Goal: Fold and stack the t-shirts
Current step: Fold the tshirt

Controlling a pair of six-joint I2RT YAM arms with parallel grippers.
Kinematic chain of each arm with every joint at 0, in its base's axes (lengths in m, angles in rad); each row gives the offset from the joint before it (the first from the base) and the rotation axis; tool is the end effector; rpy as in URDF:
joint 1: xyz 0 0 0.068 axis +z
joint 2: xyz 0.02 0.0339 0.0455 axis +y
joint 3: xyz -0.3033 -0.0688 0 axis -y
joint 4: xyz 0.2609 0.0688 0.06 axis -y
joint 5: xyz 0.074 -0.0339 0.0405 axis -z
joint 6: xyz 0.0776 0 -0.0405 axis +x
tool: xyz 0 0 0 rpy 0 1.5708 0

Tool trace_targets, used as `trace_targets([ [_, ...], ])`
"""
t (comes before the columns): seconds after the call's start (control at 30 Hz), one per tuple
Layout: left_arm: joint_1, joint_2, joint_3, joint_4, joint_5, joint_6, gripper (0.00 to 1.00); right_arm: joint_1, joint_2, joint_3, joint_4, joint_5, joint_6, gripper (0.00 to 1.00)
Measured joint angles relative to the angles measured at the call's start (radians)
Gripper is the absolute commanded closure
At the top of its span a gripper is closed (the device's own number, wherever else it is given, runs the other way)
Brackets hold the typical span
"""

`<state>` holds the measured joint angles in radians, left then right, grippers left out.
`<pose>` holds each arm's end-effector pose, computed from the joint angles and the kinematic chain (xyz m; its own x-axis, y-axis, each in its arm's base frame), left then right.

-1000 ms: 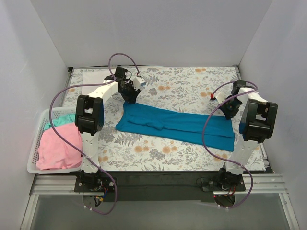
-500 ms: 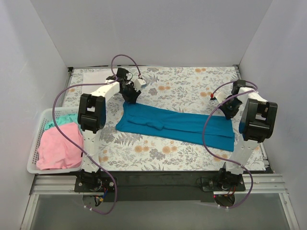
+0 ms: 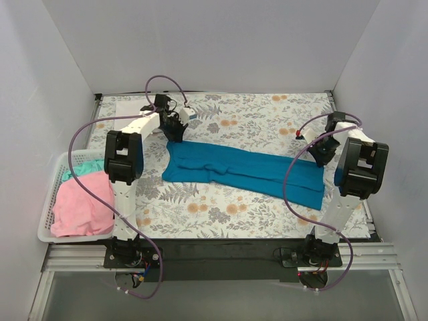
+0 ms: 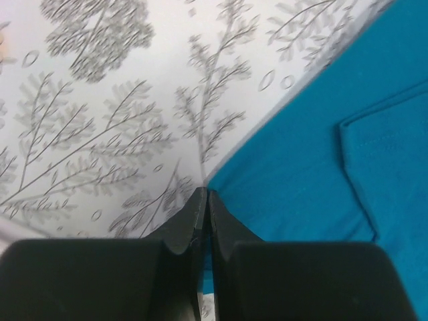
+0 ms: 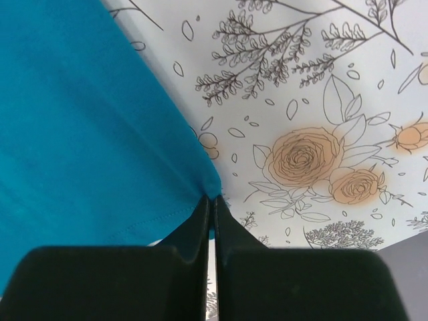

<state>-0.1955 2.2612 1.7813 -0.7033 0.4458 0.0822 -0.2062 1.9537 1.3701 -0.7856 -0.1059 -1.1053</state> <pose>0.5102 -0.1351 0.1468 -0.8776 0.2493 -0.4095 0.4086 0.8358 -0.3668 0.4073 -0.0768 0.1530 -0.5939 -0.7836 -0.1824 -0.7749 0.6181 -0.1324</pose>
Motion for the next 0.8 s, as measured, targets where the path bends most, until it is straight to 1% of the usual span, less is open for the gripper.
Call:
trace_targets([
  [0.13,0.043,0.0,0.003,0.004,0.008,-0.024,1.0,-0.013,0.0,0.0,0.0,-0.011,0.001,0.99],
  [0.23,0.044,0.006,0.029,-0.001,0.012,-0.042,1.0,-0.008,0.0,0.001,0.0,-0.013,0.002,0.99],
  [0.27,0.042,0.007,0.039,0.0,0.011,-0.045,1.0,-0.006,0.0,0.001,0.0,-0.012,0.003,0.94],
  [0.3,0.039,0.008,0.051,0.0,0.011,-0.048,0.95,-0.003,0.0,0.002,-0.001,-0.01,0.008,0.88],
  [0.33,0.036,0.01,0.063,0.0,0.01,-0.052,0.87,-0.001,0.002,0.005,-0.001,-0.01,0.014,0.83],
  [0.37,0.034,0.012,0.077,0.001,0.008,-0.055,0.83,0.002,0.005,0.011,-0.002,-0.01,0.021,0.73],
  [0.43,0.034,0.022,0.11,0.004,-0.001,-0.078,0.77,0.006,0.018,0.037,-0.006,-0.008,0.037,0.65],
  [0.47,0.035,0.029,0.13,0.005,-0.005,-0.093,0.76,0.006,0.025,0.053,-0.006,-0.006,0.044,0.52],
  [0.5,0.036,0.038,0.15,0.006,-0.006,-0.109,0.74,0.006,0.031,0.071,-0.006,-0.005,0.055,0.42],
  [0.53,0.037,0.042,0.166,0.009,-0.009,-0.126,0.71,0.006,0.034,0.09,-0.007,-0.003,0.062,0.37],
  [0.6,0.037,0.043,0.182,0.008,-0.014,-0.164,0.71,0.006,0.034,0.126,-0.011,-0.002,0.073,0.35],
  [0.73,0.034,0.027,0.188,-0.008,-0.025,-0.258,0.71,0.009,0.021,0.19,-0.032,-0.014,0.085,0.35],
  [0.8,0.025,-0.01,0.144,-0.009,-0.042,-0.32,0.72,0.018,-0.009,0.191,-0.047,-0.018,0.085,0.39],
])
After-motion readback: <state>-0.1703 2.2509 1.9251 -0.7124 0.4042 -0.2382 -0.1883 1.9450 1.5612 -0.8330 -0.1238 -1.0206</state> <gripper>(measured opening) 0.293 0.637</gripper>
